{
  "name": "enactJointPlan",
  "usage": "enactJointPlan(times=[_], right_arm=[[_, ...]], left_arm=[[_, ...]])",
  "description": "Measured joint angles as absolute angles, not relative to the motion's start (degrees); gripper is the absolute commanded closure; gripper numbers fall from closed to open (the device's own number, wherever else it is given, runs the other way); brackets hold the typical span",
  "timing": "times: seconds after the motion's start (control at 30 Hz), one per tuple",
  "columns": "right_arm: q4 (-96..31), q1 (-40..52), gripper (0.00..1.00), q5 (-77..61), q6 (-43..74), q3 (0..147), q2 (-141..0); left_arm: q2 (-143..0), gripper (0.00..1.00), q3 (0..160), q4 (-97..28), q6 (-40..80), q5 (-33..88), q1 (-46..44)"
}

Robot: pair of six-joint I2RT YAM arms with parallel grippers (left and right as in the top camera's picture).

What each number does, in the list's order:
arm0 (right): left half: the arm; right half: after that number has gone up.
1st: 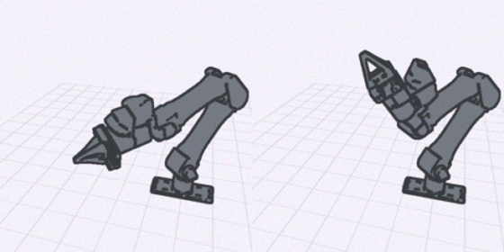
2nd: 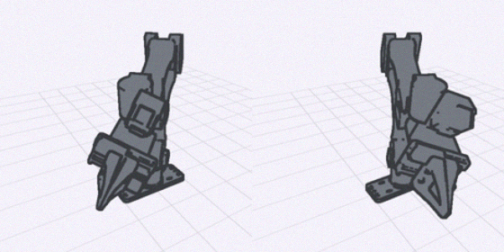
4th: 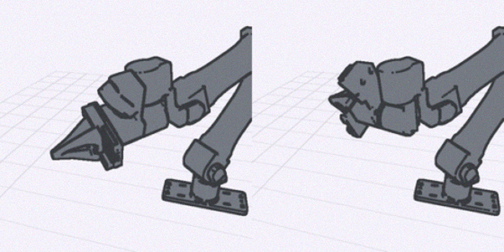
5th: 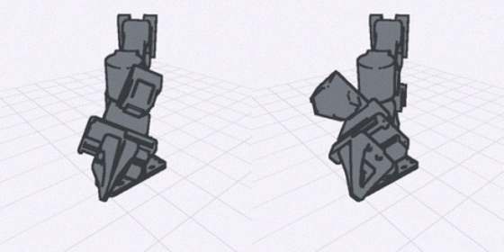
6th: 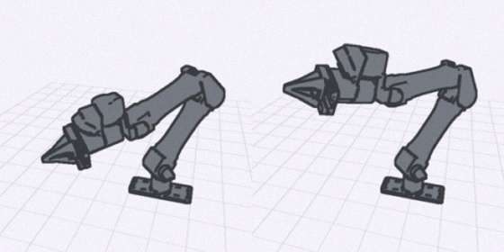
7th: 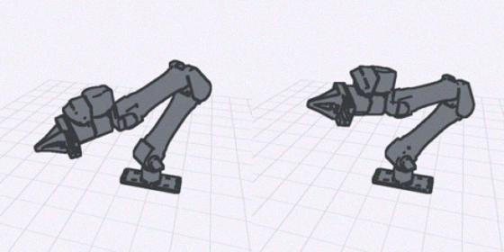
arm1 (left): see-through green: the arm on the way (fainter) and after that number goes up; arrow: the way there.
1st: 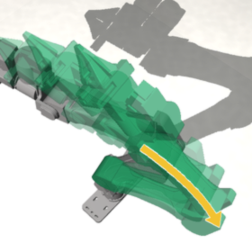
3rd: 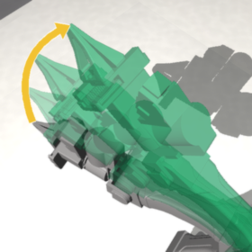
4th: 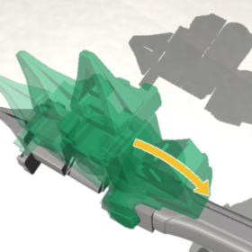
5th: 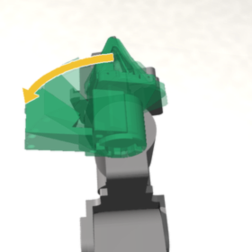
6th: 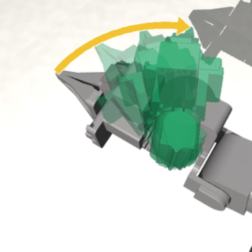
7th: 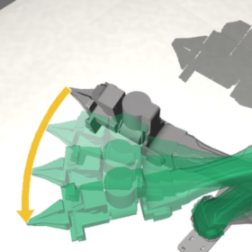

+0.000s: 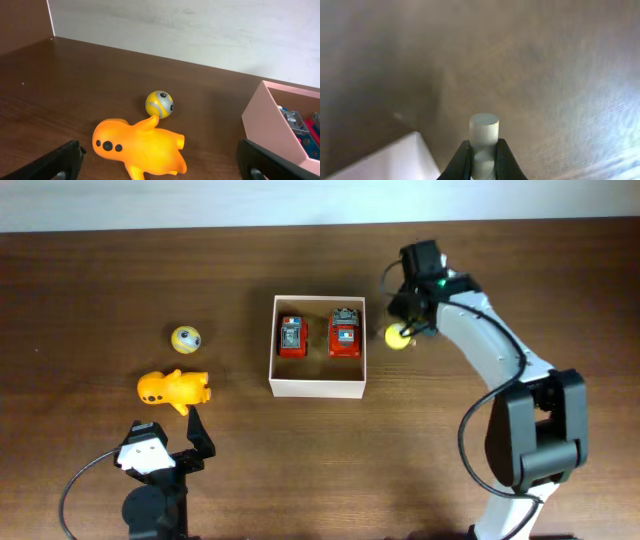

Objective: Pack container
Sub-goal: 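Lift the yellow peg toy and carry it left toward the box, then lower the peg toy between the trucks and open the right gripper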

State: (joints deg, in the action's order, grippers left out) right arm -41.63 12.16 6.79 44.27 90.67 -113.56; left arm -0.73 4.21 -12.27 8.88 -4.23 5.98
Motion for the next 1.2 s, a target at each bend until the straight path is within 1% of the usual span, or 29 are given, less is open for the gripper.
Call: enactJointPlan(times=[0.3,0.5,0.87,1.03,1.2], right_arm=[[-47.1,11.7,0.91,6.5,35.5,102.6,-113.6],[-47.5,13.4,0.91,5.0,31.8,105.4,-113.6],[-45.5,24.0,0.90,3.3,30.8,105.4,-113.6],[-42.8,29.1,0.90,5.2,30.8,105.4,-113.7],[-42.0,31.3,0.90,6.2,30.8,105.4,-115.2]], left_arm=[[-0.7,0.01,4.2,-12.3,8.9,-4.2,6.0],[-0.7,0.01,4.2,-12.3,8.9,-4.2,6.0],[-0.7,0.01,4.2,-12.3,8.9,-4.2,6.0],[-0.7,0.01,4.2,-12.3,8.9,-4.2,6.0],[-0.7,0.01,4.2,-12.3,8.9,-4.2,6.0]])
